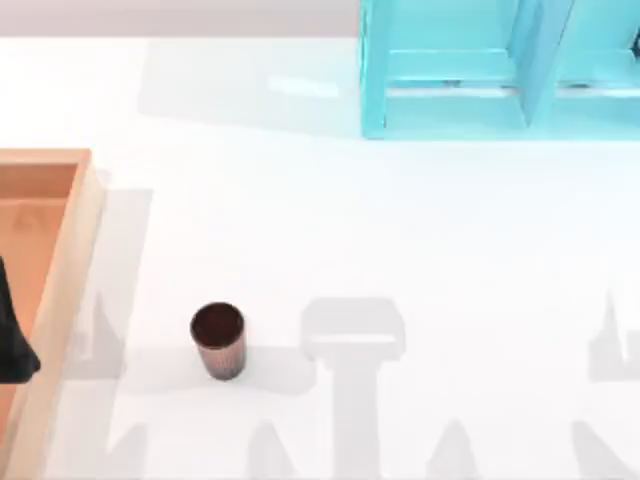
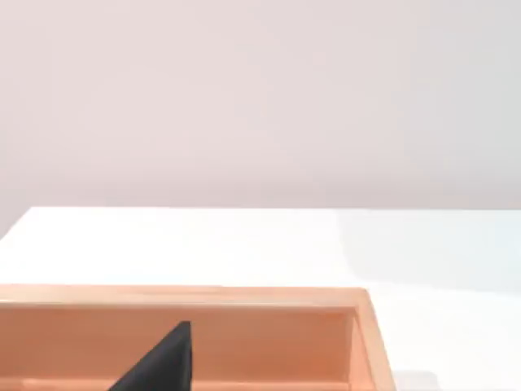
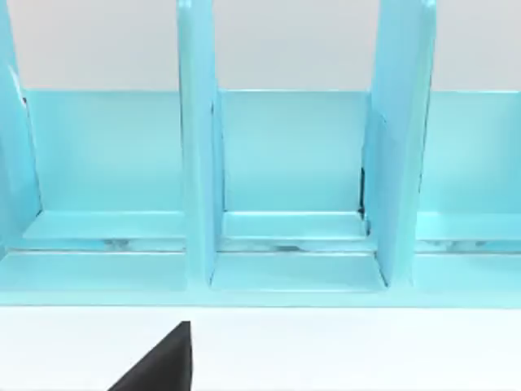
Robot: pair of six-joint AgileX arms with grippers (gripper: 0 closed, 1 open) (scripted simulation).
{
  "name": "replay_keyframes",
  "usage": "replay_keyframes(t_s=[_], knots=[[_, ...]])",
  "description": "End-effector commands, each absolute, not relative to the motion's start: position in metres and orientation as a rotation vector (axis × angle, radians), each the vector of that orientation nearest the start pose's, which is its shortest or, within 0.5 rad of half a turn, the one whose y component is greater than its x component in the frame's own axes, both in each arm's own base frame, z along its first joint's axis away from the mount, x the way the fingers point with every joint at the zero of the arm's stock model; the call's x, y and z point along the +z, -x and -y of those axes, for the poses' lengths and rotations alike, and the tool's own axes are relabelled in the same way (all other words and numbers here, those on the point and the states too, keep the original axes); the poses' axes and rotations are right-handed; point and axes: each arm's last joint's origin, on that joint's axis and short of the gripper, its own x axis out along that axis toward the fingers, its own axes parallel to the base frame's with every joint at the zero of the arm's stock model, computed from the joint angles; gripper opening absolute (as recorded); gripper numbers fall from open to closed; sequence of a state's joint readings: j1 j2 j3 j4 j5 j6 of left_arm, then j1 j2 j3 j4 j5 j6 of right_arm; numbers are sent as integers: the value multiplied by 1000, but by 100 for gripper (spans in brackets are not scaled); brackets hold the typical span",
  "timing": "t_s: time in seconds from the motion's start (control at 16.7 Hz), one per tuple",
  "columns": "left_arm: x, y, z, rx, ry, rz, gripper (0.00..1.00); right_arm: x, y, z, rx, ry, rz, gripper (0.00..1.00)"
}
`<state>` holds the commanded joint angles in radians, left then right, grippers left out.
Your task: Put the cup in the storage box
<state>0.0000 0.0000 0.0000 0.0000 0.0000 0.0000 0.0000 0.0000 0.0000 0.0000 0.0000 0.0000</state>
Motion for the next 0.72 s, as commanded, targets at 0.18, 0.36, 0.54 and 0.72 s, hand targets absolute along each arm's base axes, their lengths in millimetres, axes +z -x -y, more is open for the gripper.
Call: replay_keyframes(t_s=[0.18,0.36,0.54,0.72], knots=[[161,-106,2,-4,3,-9,100,160,-106,1,0,0,0,100],[173,-107,5,-37,32,-83,100,160,-106,1,0,0,0,100],[196,-113,11,-84,77,-222,100,160,-106,1,0,0,0,100],[223,-128,22,-133,125,-410,100,160,-106,1,0,0,0,100]])
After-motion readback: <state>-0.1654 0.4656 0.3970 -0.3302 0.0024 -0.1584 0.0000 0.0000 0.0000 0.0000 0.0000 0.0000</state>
